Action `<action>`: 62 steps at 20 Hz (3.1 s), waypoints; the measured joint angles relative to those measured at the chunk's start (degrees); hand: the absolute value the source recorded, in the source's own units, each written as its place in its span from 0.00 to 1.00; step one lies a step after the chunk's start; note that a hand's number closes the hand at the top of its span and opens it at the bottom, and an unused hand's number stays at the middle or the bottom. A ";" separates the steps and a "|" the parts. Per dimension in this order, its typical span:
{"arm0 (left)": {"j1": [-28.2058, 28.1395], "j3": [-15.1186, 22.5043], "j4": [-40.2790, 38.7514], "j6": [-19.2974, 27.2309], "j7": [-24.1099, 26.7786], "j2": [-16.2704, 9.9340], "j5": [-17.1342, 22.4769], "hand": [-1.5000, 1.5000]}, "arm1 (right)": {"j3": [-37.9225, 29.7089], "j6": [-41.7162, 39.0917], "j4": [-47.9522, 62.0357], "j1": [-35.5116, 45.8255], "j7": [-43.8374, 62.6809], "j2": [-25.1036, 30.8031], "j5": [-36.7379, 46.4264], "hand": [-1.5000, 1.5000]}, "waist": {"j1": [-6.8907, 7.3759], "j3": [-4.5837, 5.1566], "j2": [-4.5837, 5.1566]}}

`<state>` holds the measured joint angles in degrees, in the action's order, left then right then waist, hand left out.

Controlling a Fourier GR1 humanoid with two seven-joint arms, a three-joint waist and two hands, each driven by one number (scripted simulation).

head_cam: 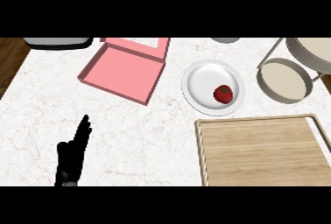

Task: Pick the squash from the tray and place it in the tiered basket

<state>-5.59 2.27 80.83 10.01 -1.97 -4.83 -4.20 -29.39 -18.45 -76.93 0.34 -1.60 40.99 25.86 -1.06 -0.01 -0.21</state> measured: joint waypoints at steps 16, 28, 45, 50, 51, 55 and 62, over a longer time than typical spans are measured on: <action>0.16 -0.38 -0.64 -1.19 0.99 -0.28 -0.30 0.50 | -14.02 -6.17 -3.97 10.09 6.07 14.25 -11.37 1.00 | 1.24 0.06 0.18; 1.13 1.00 0.08 -0.47 -0.25 1.05 -1.84 0.50 | 1.01 0.67 14.18 31.33 9.58 17.06 -5.89 1.00 | 2.53 0.01 0.50; 0.99 0.73 0.58 -1.23 -0.35 1.13 -1.73 0.50 | 14.62 12.08 40.33 49.45 1.81 8.03 7.14 1.00 | 2.82 -0.03 0.64; 1.85 1.09 0.31 -1.12 -0.86 1.44 -2.21 0.50 | 13.33 15.46 48.88 53.10 -0.62 5.55 7.54 1.00 | 3.07 -0.05 0.83; 1.81 0.93 0.24 -1.23 -0.65 1.40 -2.04 0.50 | 12.30 15.36 50.04 53.27 -0.87 4.98 6.51 0.00 | 3.05 0.00 0.81; 1.08 1.35 1.16 -0.92 -1.01 1.52 -2.49 0.50 | 8.15 13.62 53.85 54.29 -1.57 3.33 2.16 0.00 | 2.98 0.09 0.70; 1.28 0.87 1.04 -1.13 -0.85 1.35 -2.20 0.50 | 0.15 12.60 58.37 56.00 -4.86 2.64 -5.84 0.00 | 2.97 -0.09 0.89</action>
<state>-4.31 3.15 81.88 8.87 -2.83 -3.48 -6.40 -29.24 -5.85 -18.56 56.34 -6.45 43.63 20.01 1.91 -0.10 0.68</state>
